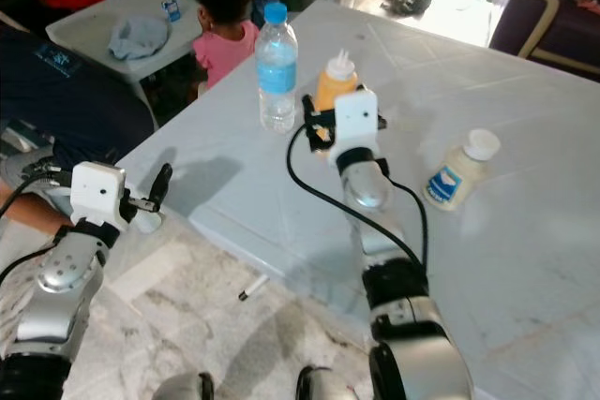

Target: Restocking fridge

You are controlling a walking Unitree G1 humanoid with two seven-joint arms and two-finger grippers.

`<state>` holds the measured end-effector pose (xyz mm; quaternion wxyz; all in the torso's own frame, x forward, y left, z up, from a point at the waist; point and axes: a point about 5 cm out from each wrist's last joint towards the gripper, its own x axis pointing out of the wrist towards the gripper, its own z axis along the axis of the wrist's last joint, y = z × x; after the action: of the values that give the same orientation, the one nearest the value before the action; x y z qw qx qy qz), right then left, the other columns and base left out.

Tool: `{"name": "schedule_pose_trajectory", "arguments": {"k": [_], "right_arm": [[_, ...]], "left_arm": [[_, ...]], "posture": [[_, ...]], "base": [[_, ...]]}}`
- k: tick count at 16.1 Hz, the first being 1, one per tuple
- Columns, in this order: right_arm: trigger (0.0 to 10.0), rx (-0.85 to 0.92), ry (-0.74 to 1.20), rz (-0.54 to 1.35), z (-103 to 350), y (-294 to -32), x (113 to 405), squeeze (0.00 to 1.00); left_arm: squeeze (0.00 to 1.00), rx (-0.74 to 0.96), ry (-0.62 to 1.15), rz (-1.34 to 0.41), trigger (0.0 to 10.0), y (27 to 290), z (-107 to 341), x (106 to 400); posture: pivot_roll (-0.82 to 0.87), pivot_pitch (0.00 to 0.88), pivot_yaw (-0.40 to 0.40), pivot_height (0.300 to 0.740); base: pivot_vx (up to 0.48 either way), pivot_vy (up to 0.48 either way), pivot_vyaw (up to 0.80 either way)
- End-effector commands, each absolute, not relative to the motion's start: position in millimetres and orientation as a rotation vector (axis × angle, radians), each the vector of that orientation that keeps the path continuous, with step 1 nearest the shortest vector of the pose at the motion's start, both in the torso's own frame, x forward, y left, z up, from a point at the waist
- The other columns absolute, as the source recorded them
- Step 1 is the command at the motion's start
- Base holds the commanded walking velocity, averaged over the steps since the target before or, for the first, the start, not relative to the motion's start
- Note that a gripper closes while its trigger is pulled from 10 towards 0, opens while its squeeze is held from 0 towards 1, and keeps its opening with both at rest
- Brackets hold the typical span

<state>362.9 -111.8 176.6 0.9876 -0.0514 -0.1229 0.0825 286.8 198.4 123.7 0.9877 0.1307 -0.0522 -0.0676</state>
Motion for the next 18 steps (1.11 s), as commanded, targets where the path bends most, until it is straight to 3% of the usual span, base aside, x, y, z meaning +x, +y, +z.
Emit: {"name": "schedule_pose_trajectory", "arguments": {"k": [1, 14, 15, 16, 18], "right_arm": [[10.0, -0.099, -0.255, 0.163, 178, -111, 365, 0.00], [10.0, -0.160, -0.236, 0.094, 190, -121, 392, 0.00], [4.0, -0.155, -0.237, 0.098, 194, -122, 395, 0.00], [0.0, -0.152, -0.238, 0.099, 196, -123, 396, 0.00], [0.0, -0.152, -0.238, 0.104, 198, -122, 399, 0.00]], "left_arm": [[0.00, 0.275, -0.114, -0.138, 10.0, 201, 129, 286], [0.00, 0.286, -0.102, -0.138, 10.0, 203, 129, 286], [0.00, 0.288, -0.103, -0.136, 10.0, 203, 130, 287], [0.00, 0.289, -0.103, -0.136, 10.0, 204, 130, 287], [0.00, 0.290, -0.103, -0.137, 10.0, 203, 130, 287]], "posture": [[0.14, 0.156, -0.017, 0.740], [0.16, 0.155, -0.018, 0.740], [0.16, 0.153, -0.019, 0.740], [0.17, 0.151, -0.018, 0.740], [0.17, 0.148, -0.019, 0.740]], "base": [[0.000, 0.000, 0.00], [0.000, 0.000, 0.00], [0.000, 0.000, 0.00], [0.000, 0.000, 0.00], [0.000, 0.000, 0.00]]}}
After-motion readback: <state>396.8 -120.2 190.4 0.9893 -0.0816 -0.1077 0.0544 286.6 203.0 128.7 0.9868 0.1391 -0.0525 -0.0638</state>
